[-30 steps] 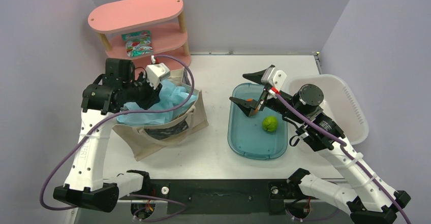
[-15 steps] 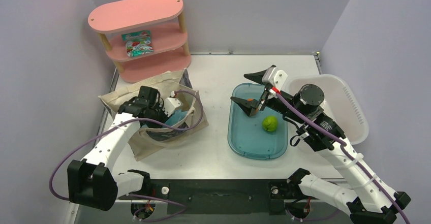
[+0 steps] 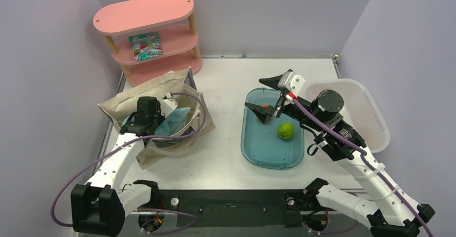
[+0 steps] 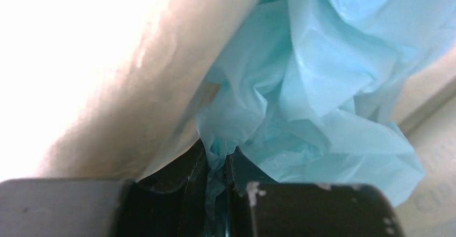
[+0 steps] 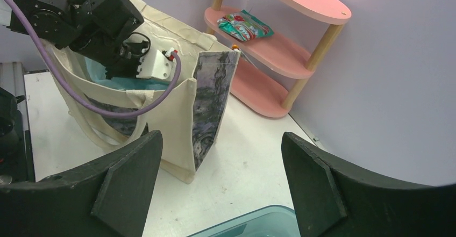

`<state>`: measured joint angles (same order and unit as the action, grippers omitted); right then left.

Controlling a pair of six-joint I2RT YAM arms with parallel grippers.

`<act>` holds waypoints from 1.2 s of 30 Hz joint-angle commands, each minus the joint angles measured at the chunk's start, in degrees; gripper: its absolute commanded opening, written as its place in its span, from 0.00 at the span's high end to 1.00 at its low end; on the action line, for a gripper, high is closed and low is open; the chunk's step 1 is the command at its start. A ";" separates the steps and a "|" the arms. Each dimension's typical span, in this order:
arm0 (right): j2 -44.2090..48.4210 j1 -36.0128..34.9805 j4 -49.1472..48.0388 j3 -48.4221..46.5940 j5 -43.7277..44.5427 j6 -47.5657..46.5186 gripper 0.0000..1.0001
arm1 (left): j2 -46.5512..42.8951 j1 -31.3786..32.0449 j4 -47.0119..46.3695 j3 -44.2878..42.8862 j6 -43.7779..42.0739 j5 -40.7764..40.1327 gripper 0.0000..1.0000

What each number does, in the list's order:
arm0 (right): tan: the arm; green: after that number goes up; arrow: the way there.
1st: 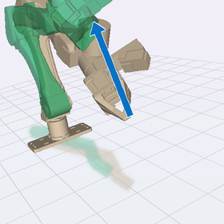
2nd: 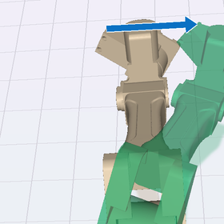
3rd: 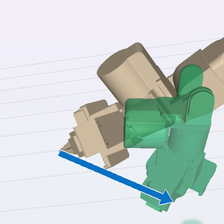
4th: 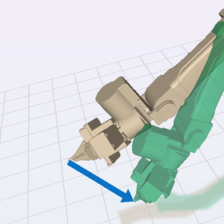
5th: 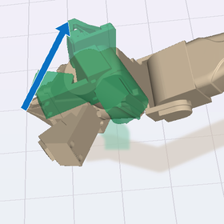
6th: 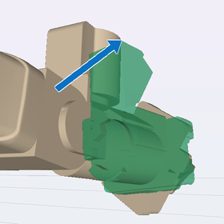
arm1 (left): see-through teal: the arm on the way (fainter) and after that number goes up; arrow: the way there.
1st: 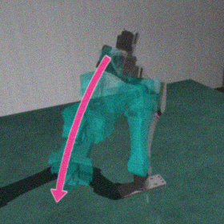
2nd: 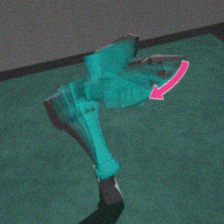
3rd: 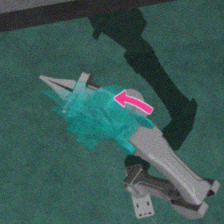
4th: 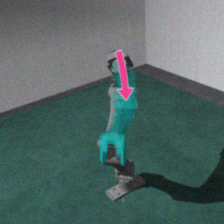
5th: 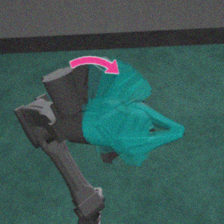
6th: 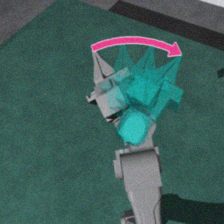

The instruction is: Untie the knot of the grocery bags and take out the mixed food

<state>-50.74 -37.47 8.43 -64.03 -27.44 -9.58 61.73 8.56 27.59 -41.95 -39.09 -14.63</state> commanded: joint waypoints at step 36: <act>0.00 0.46 -0.25 -1.28 -0.42 1.05 0.23 | 2.44 -12.64 27.47 -43.89 8.60 31.13 0.42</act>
<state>-50.74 -37.45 9.96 -64.03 -27.46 -9.72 63.09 -3.86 54.28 -79.09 -37.01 11.22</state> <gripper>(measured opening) 0.767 0.569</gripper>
